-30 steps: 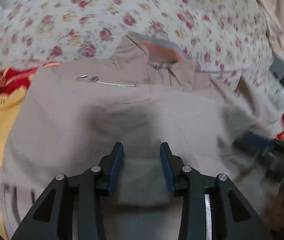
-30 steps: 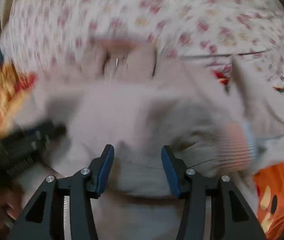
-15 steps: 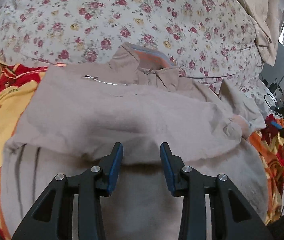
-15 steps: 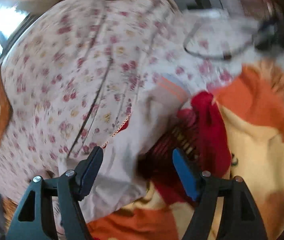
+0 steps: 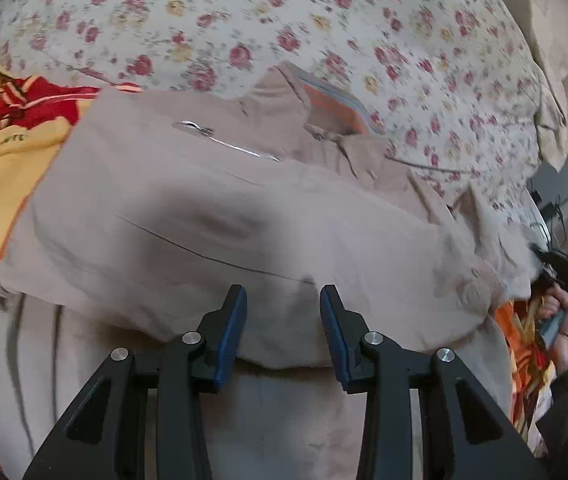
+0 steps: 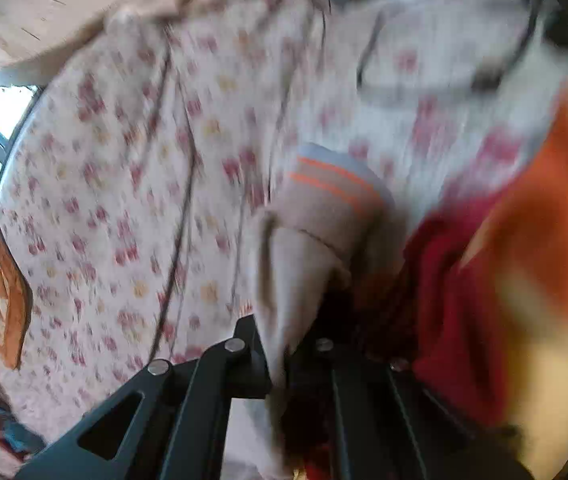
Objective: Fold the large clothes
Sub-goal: 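Grasp the other striped sleeve cuff with the right gripper and fold it across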
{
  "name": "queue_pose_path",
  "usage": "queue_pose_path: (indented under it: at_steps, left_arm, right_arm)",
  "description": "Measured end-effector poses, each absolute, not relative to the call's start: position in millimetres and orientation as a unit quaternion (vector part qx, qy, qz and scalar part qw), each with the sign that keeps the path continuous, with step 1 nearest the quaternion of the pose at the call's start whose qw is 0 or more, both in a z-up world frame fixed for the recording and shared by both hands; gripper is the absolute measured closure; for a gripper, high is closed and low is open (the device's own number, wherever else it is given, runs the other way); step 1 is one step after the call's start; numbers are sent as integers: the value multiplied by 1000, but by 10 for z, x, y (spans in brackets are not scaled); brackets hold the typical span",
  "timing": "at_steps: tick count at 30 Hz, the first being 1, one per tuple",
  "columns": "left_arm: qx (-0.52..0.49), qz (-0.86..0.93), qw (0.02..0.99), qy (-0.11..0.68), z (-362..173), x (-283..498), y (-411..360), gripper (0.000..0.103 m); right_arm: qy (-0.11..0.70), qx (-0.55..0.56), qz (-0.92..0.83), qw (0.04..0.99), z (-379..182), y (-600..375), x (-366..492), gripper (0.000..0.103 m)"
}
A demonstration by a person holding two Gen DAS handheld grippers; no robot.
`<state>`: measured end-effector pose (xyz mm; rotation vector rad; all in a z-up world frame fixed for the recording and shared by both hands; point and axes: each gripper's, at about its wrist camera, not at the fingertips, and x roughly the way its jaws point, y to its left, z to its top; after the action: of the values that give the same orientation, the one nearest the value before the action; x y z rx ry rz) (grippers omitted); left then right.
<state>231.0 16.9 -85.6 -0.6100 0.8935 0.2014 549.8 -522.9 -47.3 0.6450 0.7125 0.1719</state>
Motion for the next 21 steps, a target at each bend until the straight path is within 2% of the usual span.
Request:
queue_pose_path:
  at_steps: [4,8,12,17,21]
  left_arm:
    - [-306,122,852,408,-797,2198,325,71]
    - [-333,137,842,402,-800,2145,490,71]
    - [-315,158,844,404,-797,2129,546,71]
    - [-305,158,853,394,-665,2091,650,71]
    - [-290,187,858,380,-473,1997,890,70]
  right_arm:
    - [230,283,13,931,344,-5424,5067,98]
    - [189,223,14,956,769,-5251,4694,98]
    - [220,209,85,949,844,-4773,4567,98]
    - [263,139,176,938,839,-3727,4264,98]
    - [319,121,242,908,538,-2928,3948,98]
